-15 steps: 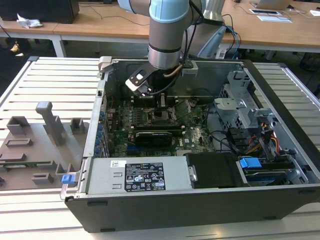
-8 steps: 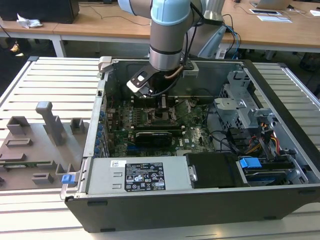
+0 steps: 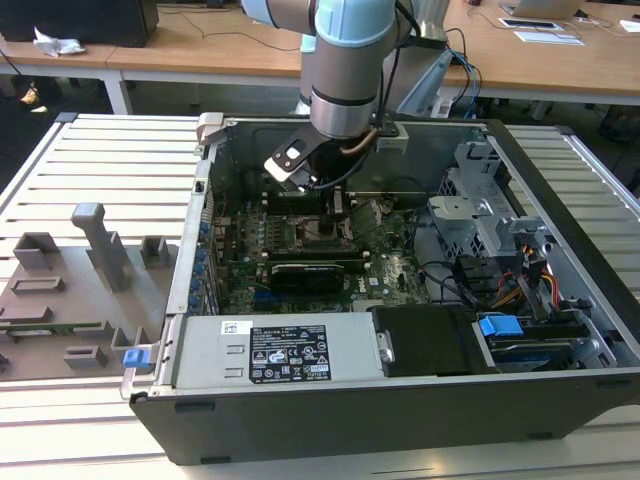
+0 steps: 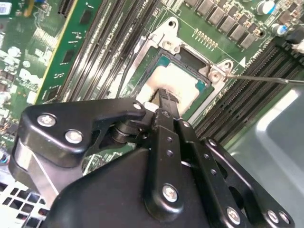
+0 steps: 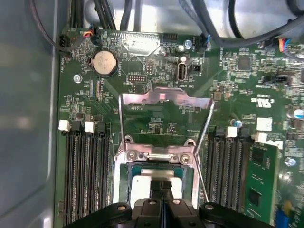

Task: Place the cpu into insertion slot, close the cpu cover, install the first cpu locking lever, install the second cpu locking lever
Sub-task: 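Place the cpu into insertion slot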

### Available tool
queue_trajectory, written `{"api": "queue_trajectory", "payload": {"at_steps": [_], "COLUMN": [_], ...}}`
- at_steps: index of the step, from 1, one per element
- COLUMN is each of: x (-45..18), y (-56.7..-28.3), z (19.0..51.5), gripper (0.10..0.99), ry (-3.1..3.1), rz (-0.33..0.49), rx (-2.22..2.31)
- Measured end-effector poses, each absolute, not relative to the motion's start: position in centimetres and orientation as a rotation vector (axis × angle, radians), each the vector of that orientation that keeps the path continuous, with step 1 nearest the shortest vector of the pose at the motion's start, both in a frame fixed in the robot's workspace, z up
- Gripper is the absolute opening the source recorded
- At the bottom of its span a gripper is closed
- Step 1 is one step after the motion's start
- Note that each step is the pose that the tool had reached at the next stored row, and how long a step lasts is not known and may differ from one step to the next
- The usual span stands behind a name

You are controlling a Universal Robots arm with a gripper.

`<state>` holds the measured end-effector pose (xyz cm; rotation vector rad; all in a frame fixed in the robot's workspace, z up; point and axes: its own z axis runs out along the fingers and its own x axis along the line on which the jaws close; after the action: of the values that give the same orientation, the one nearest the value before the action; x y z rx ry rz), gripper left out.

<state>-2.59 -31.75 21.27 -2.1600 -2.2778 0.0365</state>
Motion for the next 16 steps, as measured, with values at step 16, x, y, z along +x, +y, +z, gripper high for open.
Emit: {"api": "queue_trajectory", "payload": {"at_steps": [16], "x": [-2.6], "y": [-31.7], "z": [26.5], "gripper": [0.106], "ry": [-2.288], "rz": [0.062], "rx": [-2.17]}}
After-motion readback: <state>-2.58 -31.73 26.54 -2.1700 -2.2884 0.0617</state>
